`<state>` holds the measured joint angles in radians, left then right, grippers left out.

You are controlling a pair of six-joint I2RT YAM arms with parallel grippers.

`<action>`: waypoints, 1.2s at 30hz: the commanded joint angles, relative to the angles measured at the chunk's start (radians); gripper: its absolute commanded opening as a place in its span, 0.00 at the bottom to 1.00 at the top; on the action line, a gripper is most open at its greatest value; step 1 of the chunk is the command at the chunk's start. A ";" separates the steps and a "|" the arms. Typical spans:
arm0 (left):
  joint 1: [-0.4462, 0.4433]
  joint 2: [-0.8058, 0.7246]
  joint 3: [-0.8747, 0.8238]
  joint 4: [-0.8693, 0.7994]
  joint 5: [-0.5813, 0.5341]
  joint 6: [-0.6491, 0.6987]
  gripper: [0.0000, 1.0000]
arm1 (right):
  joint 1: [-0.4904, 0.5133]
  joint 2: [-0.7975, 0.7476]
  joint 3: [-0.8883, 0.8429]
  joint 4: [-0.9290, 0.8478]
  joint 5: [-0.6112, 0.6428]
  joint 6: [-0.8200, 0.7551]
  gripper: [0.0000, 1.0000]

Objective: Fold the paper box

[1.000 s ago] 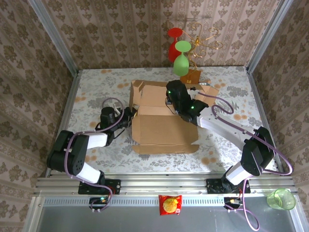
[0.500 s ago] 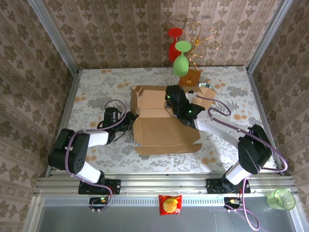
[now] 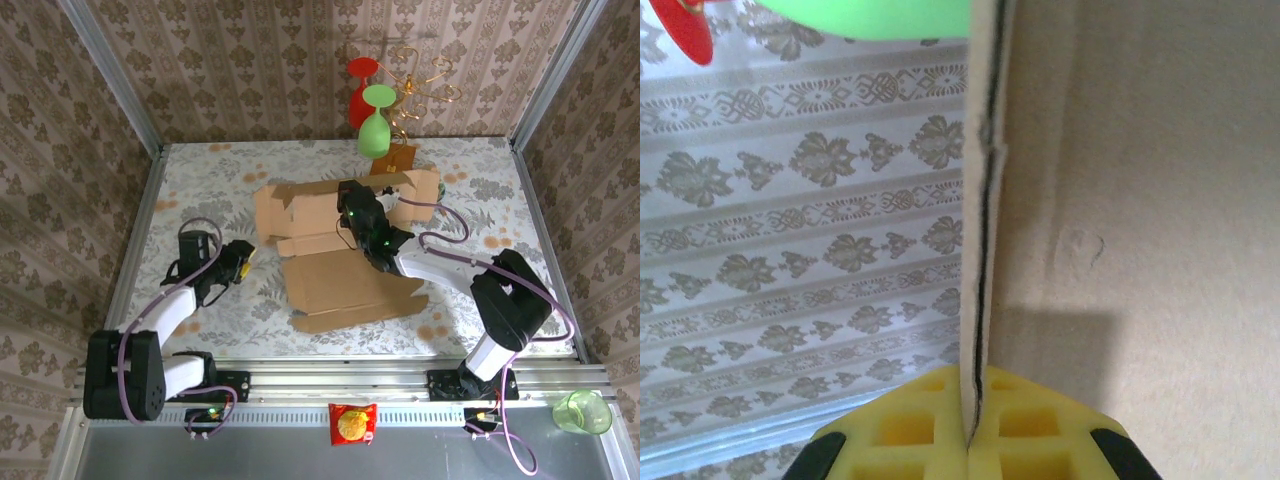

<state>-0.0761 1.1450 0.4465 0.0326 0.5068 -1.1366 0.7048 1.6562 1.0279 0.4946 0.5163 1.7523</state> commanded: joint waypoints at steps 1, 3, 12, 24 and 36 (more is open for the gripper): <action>0.043 -0.068 0.016 -0.178 0.039 0.081 0.50 | -0.002 0.022 -0.022 0.101 0.000 -0.075 0.00; 0.061 -0.100 0.048 -0.238 0.038 0.118 0.50 | -0.004 0.034 -0.030 0.133 -0.012 -0.090 0.00; 0.076 -0.077 0.219 -0.377 0.036 0.299 0.48 | -0.002 0.028 -0.105 0.174 -0.057 -0.109 0.00; 0.078 -0.014 0.252 -0.296 0.077 0.322 0.39 | -0.015 0.025 -0.256 0.309 -0.088 -0.119 0.00; 0.036 0.156 0.327 -0.308 0.148 0.642 0.29 | -0.056 0.031 -0.229 0.349 -0.155 -0.143 0.00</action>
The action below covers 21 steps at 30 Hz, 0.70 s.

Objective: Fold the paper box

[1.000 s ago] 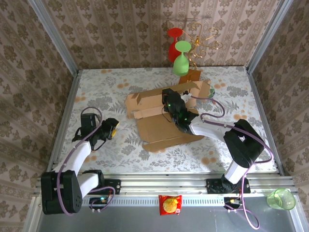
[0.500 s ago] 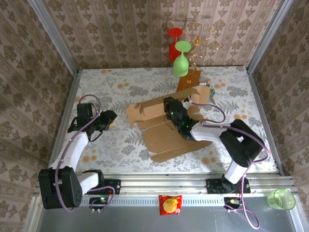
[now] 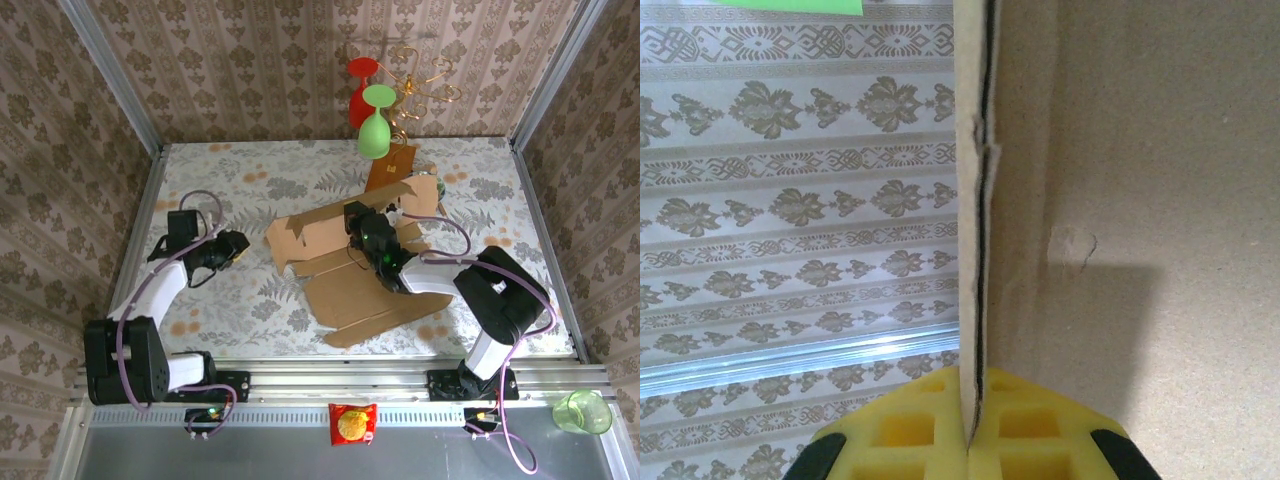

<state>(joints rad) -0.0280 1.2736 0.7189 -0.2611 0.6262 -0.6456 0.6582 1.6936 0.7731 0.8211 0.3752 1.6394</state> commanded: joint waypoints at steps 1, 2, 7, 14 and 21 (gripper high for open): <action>-0.016 0.046 0.064 -0.007 0.026 0.171 0.29 | -0.011 -0.008 0.030 0.015 -0.016 -0.030 0.00; -0.018 0.061 0.073 0.002 0.024 0.184 0.31 | -0.011 -0.010 0.034 0.008 -0.018 -0.030 0.00; -0.073 0.147 0.131 0.061 0.033 0.276 0.36 | -0.017 -0.003 0.033 0.009 -0.027 -0.024 0.00; -0.187 0.219 0.169 0.078 0.046 0.394 0.39 | -0.031 0.007 0.040 0.019 -0.042 -0.021 0.00; -0.226 0.124 0.096 0.126 0.024 0.413 0.40 | -0.046 0.030 0.056 0.042 -0.058 -0.020 0.00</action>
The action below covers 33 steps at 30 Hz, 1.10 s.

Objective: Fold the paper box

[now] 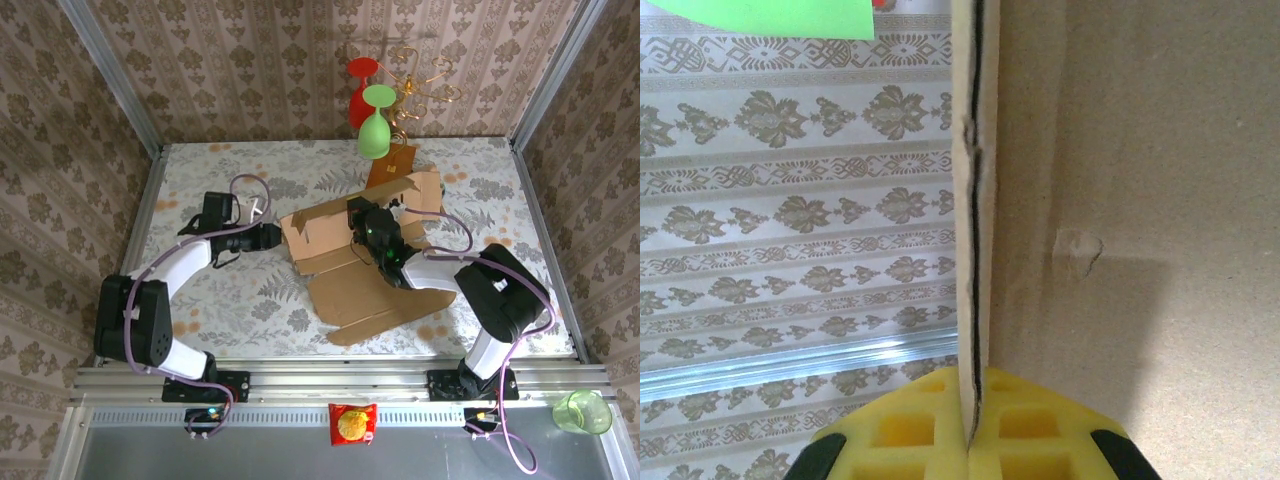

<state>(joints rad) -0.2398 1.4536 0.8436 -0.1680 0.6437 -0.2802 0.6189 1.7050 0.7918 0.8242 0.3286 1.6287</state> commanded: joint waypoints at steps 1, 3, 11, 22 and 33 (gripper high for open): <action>-0.018 -0.066 -0.036 0.039 0.007 0.051 0.41 | -0.007 0.026 0.041 0.042 -0.015 -0.008 0.00; -0.027 -0.070 -0.041 0.035 0.007 0.064 0.41 | -0.010 0.037 0.047 0.051 -0.024 -0.006 0.00; -0.071 -0.059 -0.043 0.026 -0.024 0.088 0.43 | -0.012 0.056 0.040 0.087 -0.055 -0.021 0.00; -0.087 -0.120 -0.019 -0.011 -0.035 0.089 0.47 | -0.027 0.043 0.014 0.121 -0.101 -0.043 0.00; 0.022 -0.286 -0.085 -0.045 -0.028 0.021 0.51 | -0.023 0.137 0.028 0.326 -0.179 -0.103 0.00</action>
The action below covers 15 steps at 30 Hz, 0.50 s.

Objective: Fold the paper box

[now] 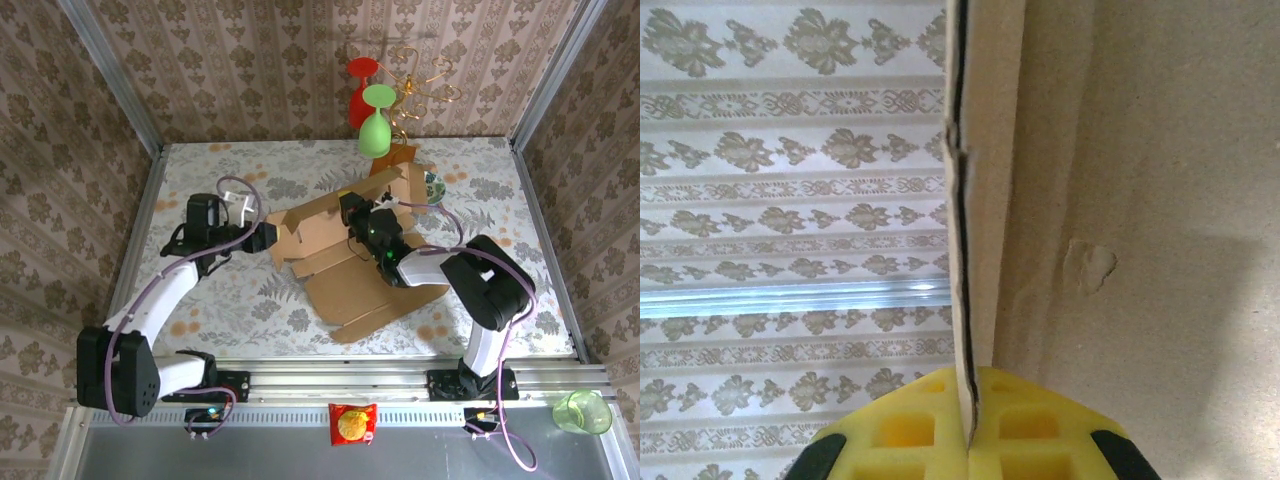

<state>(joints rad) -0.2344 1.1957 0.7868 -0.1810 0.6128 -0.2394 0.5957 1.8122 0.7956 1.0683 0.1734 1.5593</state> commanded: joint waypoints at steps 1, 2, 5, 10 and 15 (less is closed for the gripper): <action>0.030 -0.043 -0.033 -0.033 -0.003 -0.026 0.51 | 0.004 0.045 0.037 0.085 -0.022 -0.033 0.00; 0.042 -0.054 -0.035 -0.033 -0.003 -0.029 0.51 | 0.006 0.059 0.046 0.098 -0.019 -0.032 0.00; 0.076 -0.076 -0.032 -0.033 0.013 -0.038 0.52 | 0.011 0.094 0.056 0.165 -0.019 -0.029 0.00; 0.081 -0.081 -0.023 -0.058 0.001 -0.036 0.52 | -0.001 0.091 0.007 0.199 -0.049 -0.033 0.00; 0.095 -0.112 -0.022 -0.065 -0.048 -0.070 0.52 | 0.010 0.060 0.009 0.208 -0.048 -0.029 0.00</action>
<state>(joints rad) -0.1539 1.1168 0.7544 -0.2272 0.5934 -0.2806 0.6003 1.8954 0.8059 1.2106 0.1398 1.5467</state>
